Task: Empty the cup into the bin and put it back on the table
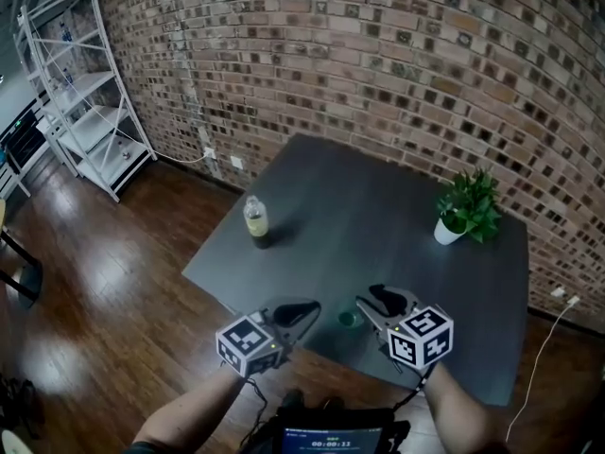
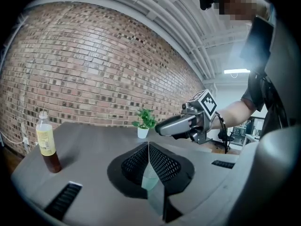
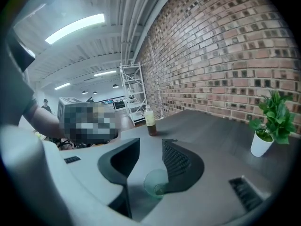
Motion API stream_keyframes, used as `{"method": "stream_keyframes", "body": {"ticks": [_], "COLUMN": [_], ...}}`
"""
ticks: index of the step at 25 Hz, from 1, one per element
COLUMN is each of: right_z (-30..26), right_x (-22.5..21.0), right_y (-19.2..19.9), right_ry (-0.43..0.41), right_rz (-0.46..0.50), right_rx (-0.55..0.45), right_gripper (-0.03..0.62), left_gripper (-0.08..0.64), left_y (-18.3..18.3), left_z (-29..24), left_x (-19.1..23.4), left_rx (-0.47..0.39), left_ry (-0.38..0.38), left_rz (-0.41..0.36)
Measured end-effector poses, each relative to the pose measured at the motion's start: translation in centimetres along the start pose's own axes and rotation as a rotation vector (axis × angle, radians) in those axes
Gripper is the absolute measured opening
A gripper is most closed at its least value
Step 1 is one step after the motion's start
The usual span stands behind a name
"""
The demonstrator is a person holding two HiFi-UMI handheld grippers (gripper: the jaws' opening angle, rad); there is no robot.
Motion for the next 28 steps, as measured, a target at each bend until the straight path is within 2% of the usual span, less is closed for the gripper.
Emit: {"method": "stream_keyframes", "body": {"ticks": [5,13,14,16,22,27,28], "right_z": [-1.5,-3.0,-3.2,-3.6,-4.7,-5.8,-6.0], "right_x": [-0.8,-2.1,-2.3,-2.4,-2.7,-2.8,-2.8], "right_y": [0.5,2.7,3.0,3.3,4.3,4.8,4.8], "right_ry": [0.013,0.042,0.041,0.036,0.057,0.044,0.039], "right_rz": [-0.012,-0.027,-0.031,-0.036,-0.007,-0.020,-0.022], "right_rx": [-0.014,0.042,0.051,0.060,0.011,-0.027,-0.030], "right_gripper": [0.156,0.159,0.196,0.206,0.206,0.206,0.238], "left_gripper": [0.000,0.000,0.000,0.000,0.000,0.000,0.000], "left_y": [1.1,3.7,4.1,4.9,6.5,7.8,8.0], "left_z": [-0.3,-1.1,-1.2,-1.4,-2.2,-2.5,-2.5], "left_x": [0.9,1.8,1.9,2.1,1.7,1.4,1.3], "left_rx": [0.002,0.040,0.050,0.064,0.092,0.099,0.102], "left_ry": [-0.035,-0.088,-0.091,-0.096,-0.076,-0.091,-0.094], "left_rz": [0.026,0.048,0.052,0.067,0.079,0.094,0.098]}}
Point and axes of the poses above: the fingertips, and each gripper's own axes: z backward along the fingers, x to its left, y out of its underside, the point moved 8 cm from there along z, backward along the fingers, and after that the axes turned 4 degrees about -z, right-handed, at the moved point
